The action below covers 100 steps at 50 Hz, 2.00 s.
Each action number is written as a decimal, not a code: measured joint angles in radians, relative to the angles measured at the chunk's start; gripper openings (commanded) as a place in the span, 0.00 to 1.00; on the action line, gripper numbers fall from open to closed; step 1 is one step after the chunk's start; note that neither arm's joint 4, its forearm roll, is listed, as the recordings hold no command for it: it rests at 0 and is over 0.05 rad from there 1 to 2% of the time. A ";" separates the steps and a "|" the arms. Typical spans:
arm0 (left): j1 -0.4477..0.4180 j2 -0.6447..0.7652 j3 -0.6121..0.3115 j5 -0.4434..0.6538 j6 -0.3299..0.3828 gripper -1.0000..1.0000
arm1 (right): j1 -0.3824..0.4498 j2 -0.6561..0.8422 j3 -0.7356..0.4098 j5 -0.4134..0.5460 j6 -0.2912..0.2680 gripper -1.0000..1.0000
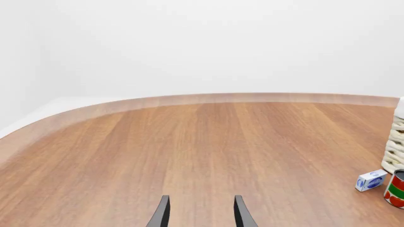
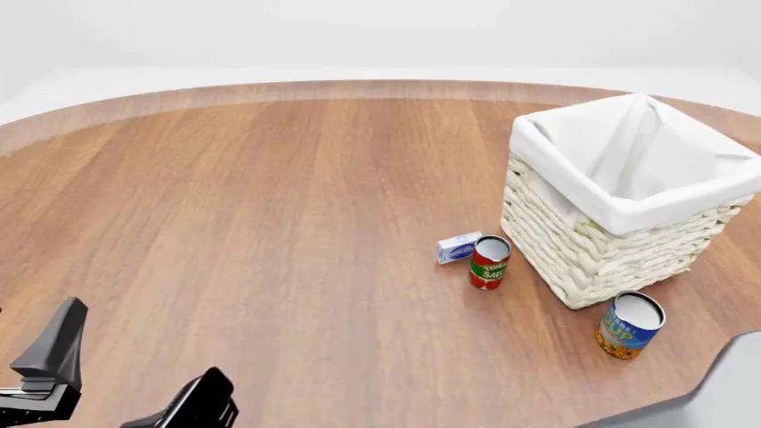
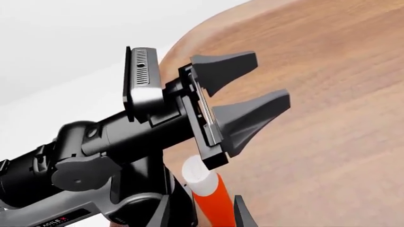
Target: Pick up the ketchup, and put it in the basket.
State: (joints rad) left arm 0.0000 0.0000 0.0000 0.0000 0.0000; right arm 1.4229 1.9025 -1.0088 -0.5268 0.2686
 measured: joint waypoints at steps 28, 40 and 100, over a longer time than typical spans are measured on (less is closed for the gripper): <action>0.000 0.000 0.000 0.000 0.000 1.00 | 0.002 0.053 -0.059 0.029 0.002 1.00; 0.000 0.000 0.000 0.000 0.000 1.00 | 0.001 0.073 -0.086 0.039 0.004 1.00; 0.000 0.000 0.000 0.000 0.000 1.00 | -0.005 0.194 -0.183 0.055 0.032 0.00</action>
State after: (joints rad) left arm 0.0000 0.0000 0.0000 0.0000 0.0000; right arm 1.4180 2.0965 -1.1915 -0.4722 0.3006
